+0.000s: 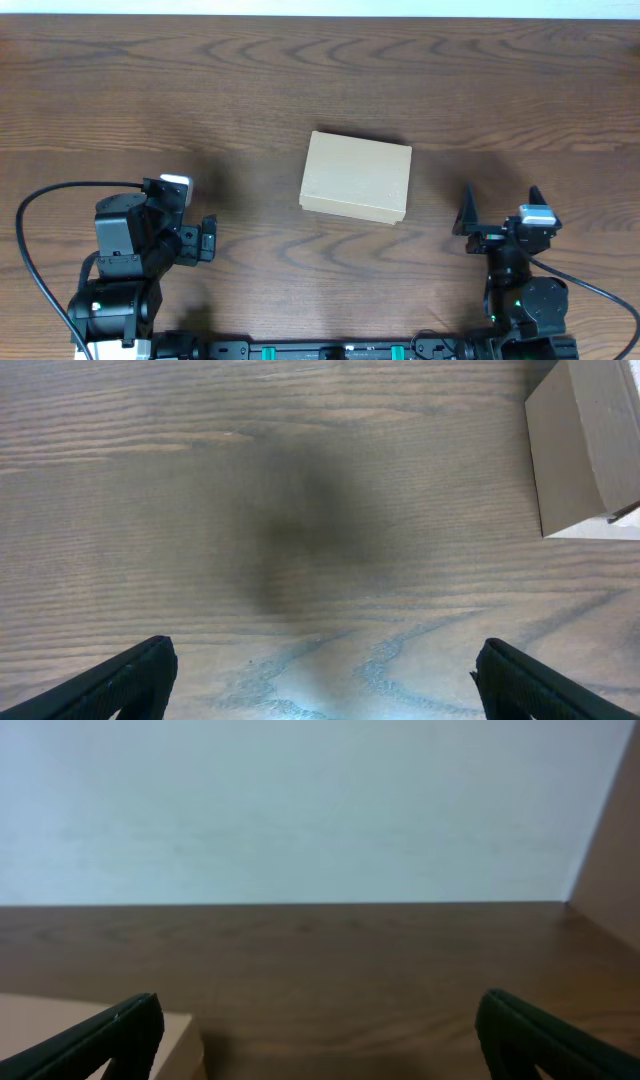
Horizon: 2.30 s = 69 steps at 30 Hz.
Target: Pack container
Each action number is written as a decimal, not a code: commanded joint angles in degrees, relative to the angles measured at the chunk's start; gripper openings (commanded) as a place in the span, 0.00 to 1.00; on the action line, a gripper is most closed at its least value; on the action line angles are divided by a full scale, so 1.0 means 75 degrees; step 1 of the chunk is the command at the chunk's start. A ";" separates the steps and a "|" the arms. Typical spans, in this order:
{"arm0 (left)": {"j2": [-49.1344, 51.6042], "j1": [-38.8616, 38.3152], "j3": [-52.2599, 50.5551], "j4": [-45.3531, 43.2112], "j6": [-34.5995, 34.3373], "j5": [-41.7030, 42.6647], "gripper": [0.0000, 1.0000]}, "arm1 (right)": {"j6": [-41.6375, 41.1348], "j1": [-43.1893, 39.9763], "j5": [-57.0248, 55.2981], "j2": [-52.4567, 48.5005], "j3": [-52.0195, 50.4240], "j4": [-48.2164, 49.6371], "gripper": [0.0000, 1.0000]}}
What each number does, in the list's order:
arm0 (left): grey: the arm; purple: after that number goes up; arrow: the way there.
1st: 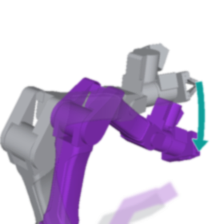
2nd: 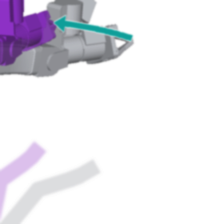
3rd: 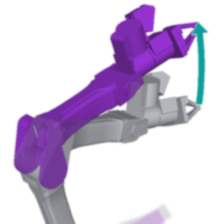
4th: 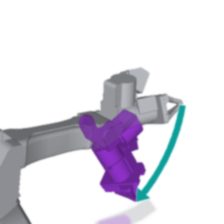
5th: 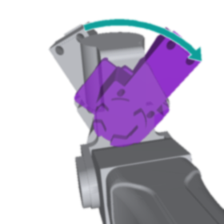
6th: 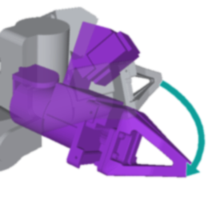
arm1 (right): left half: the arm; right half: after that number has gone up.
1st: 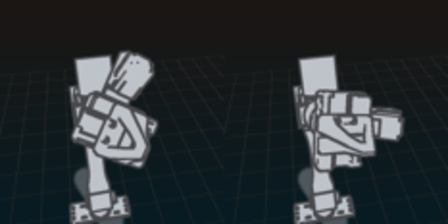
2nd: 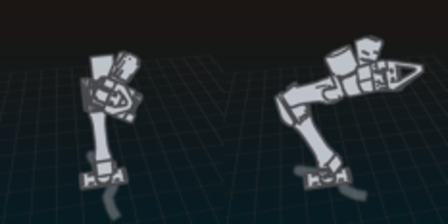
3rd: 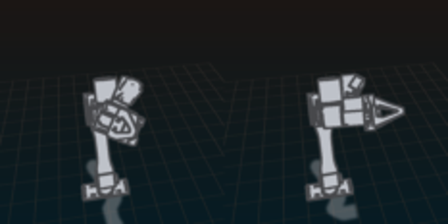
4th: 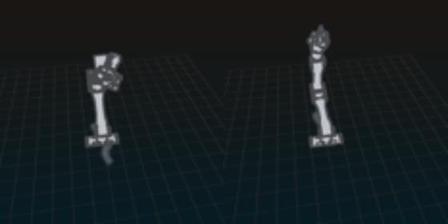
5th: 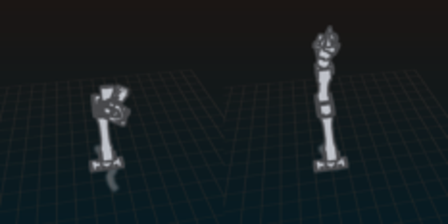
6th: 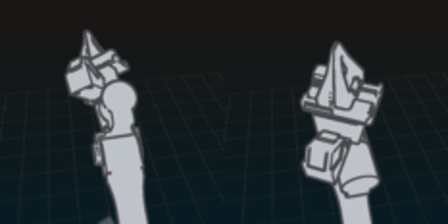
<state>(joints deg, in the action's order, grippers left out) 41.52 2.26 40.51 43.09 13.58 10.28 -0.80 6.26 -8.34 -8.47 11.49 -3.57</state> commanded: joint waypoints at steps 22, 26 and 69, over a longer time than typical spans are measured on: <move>0.0006 0.0047 0.0032 0.0000 0.0079 -0.0029 0.95 | -0.0143 -0.0356 0.0976 0.0959 -0.1250 -0.0440 0.99; 0.0006 0.0047 0.0032 0.0000 0.0079 -0.0029 0.95 | -0.0061 -0.0449 0.0991 0.1070 -0.1250 -0.0618 0.99; 0.0006 0.0047 0.0032 0.0000 0.0079 -0.0029 0.95 | 0.0629 -0.0560 0.1003 0.1084 -0.1250 -0.0609 0.99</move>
<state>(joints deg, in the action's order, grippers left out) 41.52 2.26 40.51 43.09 13.58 10.28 3.22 2.63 -0.93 -0.93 2.76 -8.14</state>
